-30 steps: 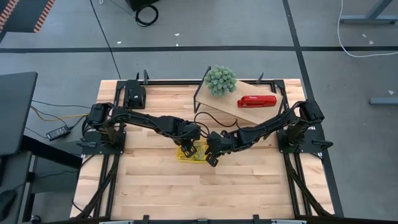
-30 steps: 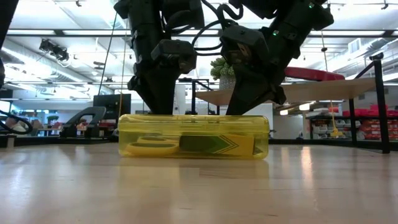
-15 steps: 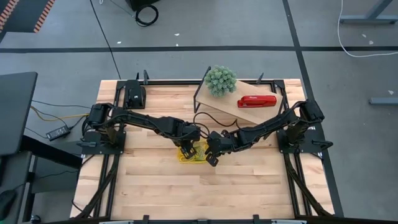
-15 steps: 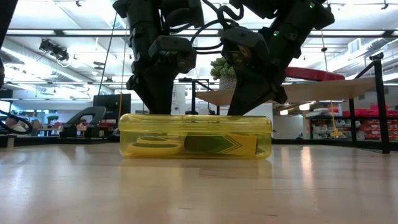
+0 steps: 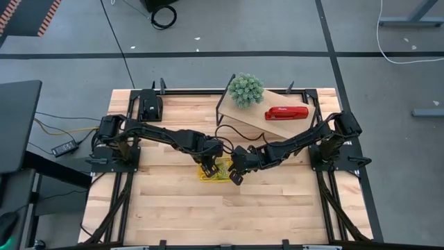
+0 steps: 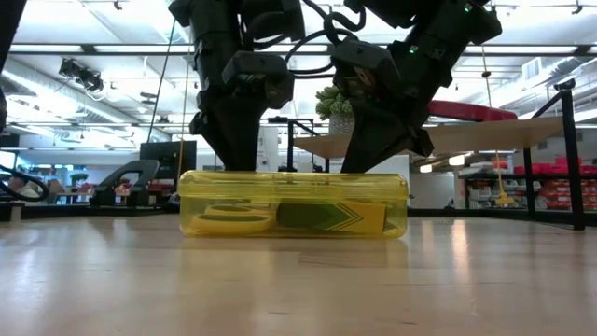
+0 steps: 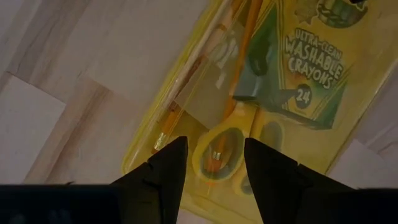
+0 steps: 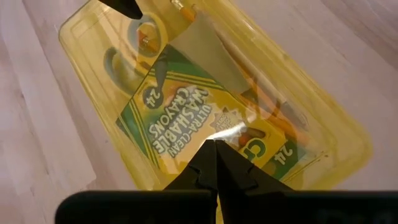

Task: Pack school essentials
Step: Close the supply box

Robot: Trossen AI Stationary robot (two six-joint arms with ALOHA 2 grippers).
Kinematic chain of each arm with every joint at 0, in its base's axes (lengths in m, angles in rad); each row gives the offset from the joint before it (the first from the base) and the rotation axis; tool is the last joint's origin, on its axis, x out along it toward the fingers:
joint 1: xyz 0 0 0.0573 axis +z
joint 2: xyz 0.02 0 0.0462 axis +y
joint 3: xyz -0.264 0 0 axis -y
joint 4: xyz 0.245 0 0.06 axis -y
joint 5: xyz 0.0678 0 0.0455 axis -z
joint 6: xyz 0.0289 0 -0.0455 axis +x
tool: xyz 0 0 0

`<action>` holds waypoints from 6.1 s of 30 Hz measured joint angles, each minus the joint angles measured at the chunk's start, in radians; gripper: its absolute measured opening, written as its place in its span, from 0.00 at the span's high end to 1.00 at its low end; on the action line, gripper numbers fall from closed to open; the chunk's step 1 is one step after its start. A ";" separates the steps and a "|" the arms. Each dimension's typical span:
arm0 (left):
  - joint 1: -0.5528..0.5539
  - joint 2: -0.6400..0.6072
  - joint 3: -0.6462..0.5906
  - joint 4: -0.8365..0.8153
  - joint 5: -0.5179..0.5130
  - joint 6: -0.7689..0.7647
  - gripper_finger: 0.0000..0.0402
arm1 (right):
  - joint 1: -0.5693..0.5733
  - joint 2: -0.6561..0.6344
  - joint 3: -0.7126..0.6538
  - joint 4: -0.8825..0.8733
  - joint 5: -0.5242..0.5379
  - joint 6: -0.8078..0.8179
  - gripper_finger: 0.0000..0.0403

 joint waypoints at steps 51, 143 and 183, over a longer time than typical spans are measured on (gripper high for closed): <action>0.016 -0.020 0.001 -0.023 -0.048 0.019 0.57 | 0.039 -0.001 0.000 0.003 0.005 0.137 0.99; -0.043 -0.009 0.002 -0.068 -0.066 0.044 0.57 | 0.039 0.000 0.000 -0.006 0.016 0.113 0.99; -0.048 -0.046 0.227 -0.149 -0.079 0.079 0.57 | 0.039 -0.001 0.000 -0.011 0.021 0.114 0.99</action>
